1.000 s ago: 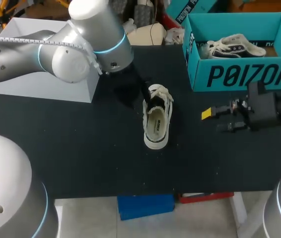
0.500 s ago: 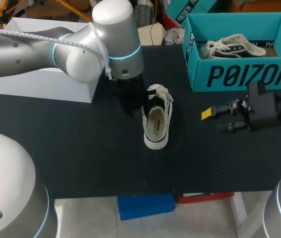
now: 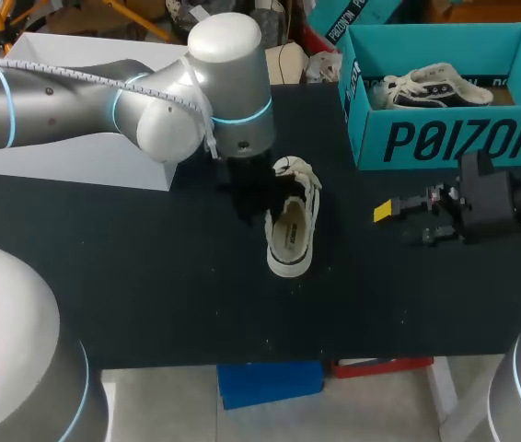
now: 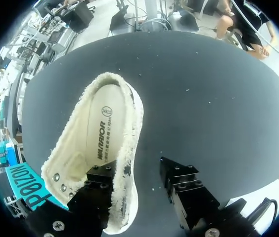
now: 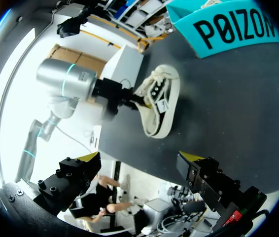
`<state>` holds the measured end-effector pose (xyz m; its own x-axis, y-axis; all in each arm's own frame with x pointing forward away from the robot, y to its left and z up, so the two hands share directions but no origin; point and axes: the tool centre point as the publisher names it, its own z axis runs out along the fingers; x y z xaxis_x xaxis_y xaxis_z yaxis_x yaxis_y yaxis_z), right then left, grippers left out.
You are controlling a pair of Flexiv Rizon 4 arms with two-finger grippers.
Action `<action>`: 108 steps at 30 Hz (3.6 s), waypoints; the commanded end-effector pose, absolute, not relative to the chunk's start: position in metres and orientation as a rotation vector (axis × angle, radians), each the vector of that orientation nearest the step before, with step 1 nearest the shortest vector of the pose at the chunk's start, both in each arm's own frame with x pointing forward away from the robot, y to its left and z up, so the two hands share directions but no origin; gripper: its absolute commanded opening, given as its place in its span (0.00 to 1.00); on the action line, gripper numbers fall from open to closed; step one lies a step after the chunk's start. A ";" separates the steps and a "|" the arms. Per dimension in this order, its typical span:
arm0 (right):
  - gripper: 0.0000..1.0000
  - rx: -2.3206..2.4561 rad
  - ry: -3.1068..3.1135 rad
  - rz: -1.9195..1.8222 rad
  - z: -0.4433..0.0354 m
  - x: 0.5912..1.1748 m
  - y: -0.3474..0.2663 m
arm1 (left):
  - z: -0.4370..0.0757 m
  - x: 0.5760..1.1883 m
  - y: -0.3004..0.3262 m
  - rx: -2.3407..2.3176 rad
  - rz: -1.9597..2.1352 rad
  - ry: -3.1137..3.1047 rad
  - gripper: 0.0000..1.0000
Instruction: Take the shoe out of the shoebox, open the shoe tongue, remove and reinsert the insole, then place the shoe into the shoebox
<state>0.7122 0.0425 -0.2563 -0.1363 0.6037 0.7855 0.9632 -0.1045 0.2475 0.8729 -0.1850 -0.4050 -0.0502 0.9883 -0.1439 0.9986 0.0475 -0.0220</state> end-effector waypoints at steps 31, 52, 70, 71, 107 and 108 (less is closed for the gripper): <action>1.00 -1.715 -1.750 -1.133 -0.256 0.713 0.043 | -0.278 0.878 -0.196 1.991 -0.338 2.013 0.00; 1.00 -1.715 -1.750 -1.133 -0.256 0.713 0.043 | -0.150 0.906 -0.067 1.228 -0.239 2.284 0.00; 1.00 -1.715 -1.750 -1.133 -0.256 0.713 0.043 | -0.181 0.960 0.093 0.799 -0.226 2.404 0.00; 1.00 -1.715 -1.750 -1.133 -0.256 0.713 0.043 | -0.183 0.963 0.098 0.781 -0.228 2.409 0.00; 1.00 -1.715 -1.750 -1.133 -0.256 0.713 0.043 | -0.285 1.027 0.179 0.568 -0.117 2.671 0.00; 1.00 -1.715 -1.750 -1.133 -0.256 0.713 0.043 | -0.287 1.028 0.180 0.567 -0.111 2.677 0.00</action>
